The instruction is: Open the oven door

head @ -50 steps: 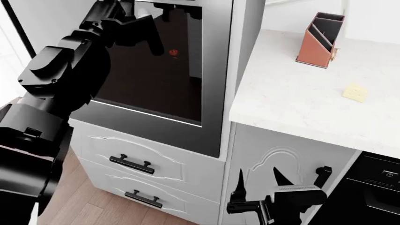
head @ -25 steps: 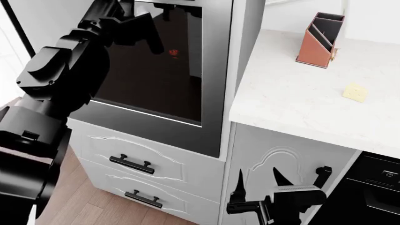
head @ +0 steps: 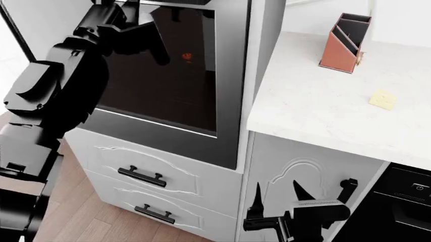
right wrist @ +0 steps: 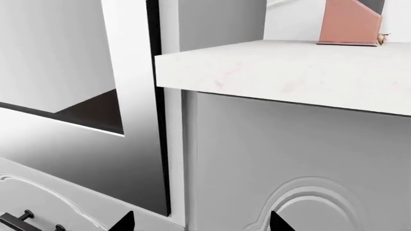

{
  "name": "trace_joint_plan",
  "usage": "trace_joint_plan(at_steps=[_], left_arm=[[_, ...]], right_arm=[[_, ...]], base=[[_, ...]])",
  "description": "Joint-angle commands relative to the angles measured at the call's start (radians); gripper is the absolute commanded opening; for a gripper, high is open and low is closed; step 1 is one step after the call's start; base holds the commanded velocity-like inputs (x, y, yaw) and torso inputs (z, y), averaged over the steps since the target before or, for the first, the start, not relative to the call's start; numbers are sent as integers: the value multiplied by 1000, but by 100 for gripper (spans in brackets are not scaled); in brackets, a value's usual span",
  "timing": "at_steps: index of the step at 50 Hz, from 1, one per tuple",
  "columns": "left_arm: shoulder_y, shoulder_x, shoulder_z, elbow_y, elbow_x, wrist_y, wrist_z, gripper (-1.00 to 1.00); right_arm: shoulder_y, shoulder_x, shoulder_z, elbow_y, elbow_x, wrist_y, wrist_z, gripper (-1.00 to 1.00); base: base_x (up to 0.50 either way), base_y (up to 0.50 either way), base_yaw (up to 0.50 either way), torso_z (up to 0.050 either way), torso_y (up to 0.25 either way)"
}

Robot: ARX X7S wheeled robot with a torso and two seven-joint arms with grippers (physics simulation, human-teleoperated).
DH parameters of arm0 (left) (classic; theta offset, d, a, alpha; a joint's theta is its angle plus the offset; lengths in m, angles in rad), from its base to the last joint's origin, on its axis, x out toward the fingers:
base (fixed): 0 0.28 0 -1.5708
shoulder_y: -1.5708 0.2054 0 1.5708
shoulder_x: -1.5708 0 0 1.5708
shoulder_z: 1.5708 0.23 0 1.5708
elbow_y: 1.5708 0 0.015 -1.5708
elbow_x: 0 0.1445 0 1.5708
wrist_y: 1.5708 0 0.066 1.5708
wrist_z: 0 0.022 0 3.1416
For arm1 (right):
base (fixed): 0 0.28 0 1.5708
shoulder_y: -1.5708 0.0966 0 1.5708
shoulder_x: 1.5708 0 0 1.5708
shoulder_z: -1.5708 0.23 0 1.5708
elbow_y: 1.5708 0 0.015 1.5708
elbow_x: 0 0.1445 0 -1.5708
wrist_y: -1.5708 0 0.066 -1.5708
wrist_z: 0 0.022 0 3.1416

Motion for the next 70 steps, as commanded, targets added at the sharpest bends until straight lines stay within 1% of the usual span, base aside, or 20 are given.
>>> trace_joint_plan(at_steps=[1, 12, 20, 26, 51, 70], left_arm=[[24, -37, 1, 134, -21, -5, 4, -100], [38, -58, -2, 199, -22, -2, 15, -100], [74, -75, -12, 276, -28, -17, 25, -100], [81, -82, -18, 295, -32, -21, 28, -100], [164, -152, -57, 514, -47, -78, 79, -100], [219, -199, -82, 614, -56, -101, 87, -100]], right_arm=[[1, 1, -6, 4, 0, -2, 3, 100], [3, 3, -8, 3, 3, -1, 5, 100], [4, 4, -12, 5, 3, -2, 6, 100], [5, 4, -13, 13, 3, -6, 6, 100], [5, 10, -23, 4, 4, -1, 15, 100], [7, 13, -31, 9, 3, -7, 16, 100]], base=[[0, 0, 0, 0, 0], [0, 0, -2, 0, 2], [0, 0, -2, 0, 3], [0, -1, -3, 0, 3], [0, -2, -3, 1, 3], [0, -3, -4, 1, 3]])
